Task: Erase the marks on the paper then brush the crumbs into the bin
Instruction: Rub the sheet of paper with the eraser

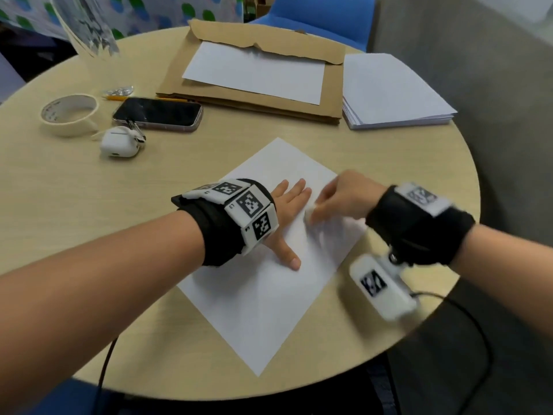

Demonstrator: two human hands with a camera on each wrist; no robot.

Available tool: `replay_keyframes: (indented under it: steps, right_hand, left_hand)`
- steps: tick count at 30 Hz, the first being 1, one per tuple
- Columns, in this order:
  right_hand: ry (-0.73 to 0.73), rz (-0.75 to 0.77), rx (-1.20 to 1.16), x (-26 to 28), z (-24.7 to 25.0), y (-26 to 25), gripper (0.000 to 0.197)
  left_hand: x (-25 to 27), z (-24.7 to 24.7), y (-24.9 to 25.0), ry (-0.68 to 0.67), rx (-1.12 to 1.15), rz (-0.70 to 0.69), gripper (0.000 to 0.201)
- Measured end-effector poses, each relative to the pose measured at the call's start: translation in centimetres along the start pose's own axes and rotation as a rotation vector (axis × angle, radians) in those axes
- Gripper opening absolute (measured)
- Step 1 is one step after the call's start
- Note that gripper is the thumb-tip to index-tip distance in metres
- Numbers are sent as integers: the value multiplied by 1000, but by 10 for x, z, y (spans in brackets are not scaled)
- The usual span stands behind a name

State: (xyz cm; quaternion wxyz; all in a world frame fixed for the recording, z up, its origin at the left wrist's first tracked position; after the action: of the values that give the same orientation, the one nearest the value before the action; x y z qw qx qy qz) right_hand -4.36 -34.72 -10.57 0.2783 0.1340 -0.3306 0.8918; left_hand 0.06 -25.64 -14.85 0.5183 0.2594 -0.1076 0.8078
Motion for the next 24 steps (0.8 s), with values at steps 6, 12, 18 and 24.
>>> replay_keyframes:
  steps: [6, 12, 18, 24]
  right_hand:
    - [68, 64, 44, 6, -7, -2, 25]
    - [-79, 25, 87, 7, -12, -1, 17]
    - [87, 46, 66, -1, 4, 1, 18]
    - [-188, 31, 138, 26, -26, 3, 26]
  left_hand:
    - [-1, -1, -1, 2, 6, -6, 130]
    - [-1, -2, 0, 2, -3, -23, 130]
    - [-1, -1, 0, 2, -14, -17, 131]
    - [0, -2, 2, 2, -7, -31, 131]
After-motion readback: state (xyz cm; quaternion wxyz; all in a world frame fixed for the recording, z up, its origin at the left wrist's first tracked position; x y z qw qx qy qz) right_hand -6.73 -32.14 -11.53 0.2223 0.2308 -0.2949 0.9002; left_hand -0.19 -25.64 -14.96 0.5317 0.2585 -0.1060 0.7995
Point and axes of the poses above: each hand's wrist, its own x-axis away from the middle knuckle, its own z-axis out of the back of the hand, y = z × x, the point moved 7 cm from there along -x, towards the middle knuckle, and after that the axes turned 2 degrees about y, right-handed, at the moved point
